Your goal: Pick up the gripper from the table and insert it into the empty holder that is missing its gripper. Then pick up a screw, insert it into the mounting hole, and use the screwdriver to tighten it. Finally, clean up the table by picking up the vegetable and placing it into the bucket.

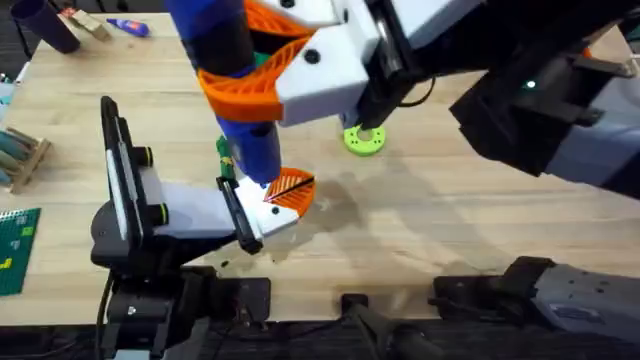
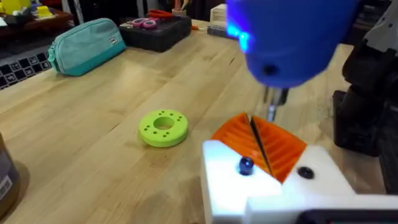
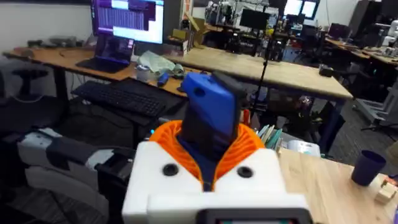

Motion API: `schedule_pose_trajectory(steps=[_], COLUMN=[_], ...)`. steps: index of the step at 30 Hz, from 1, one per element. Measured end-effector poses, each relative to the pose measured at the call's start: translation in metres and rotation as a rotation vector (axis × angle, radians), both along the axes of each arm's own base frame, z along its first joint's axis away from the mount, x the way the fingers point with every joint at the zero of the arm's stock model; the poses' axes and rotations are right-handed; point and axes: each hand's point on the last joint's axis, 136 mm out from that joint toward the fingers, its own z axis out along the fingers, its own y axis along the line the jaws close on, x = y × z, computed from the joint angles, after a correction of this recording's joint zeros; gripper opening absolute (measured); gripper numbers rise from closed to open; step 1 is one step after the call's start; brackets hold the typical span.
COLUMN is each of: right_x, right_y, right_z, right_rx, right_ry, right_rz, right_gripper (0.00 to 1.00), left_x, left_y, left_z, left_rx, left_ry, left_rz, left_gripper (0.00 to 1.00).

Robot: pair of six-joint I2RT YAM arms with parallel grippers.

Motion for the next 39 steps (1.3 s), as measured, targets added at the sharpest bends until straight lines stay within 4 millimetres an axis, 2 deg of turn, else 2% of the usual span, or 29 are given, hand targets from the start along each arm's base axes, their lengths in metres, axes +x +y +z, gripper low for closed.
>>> schedule_pose_trajectory(steps=[5, 15, 22, 39], right_x=[0.002, 0.001, 0.002, 0.001], right_y=[0.006, 0.007, 0.015, 0.017], right_z=[-0.008, -0.008, -0.019, -0.023], right_rx=[-0.009, 0.001, -0.019, -0.032], right_ry=[-0.012, -0.042, -0.02, -0.022], right_rz=[0.002, 0.001, 0.017, 0.019], right_gripper=[0.048, 0.047, 0.047, 0.047], left_x=[0.0, 0.0, 0.0, 0.0], left_y=[0.0, 0.0, 0.0, 0.0], left_z=[0.0, 0.0, 0.0, 0.0], left_rx=[0.0, 0.0, 0.0, 0.0], left_ry=[0.0, 0.0, 0.0, 0.0], left_rz=[0.0, 0.0, 0.0, 0.0], left_gripper=[0.009, 0.009, 0.009, 0.009])
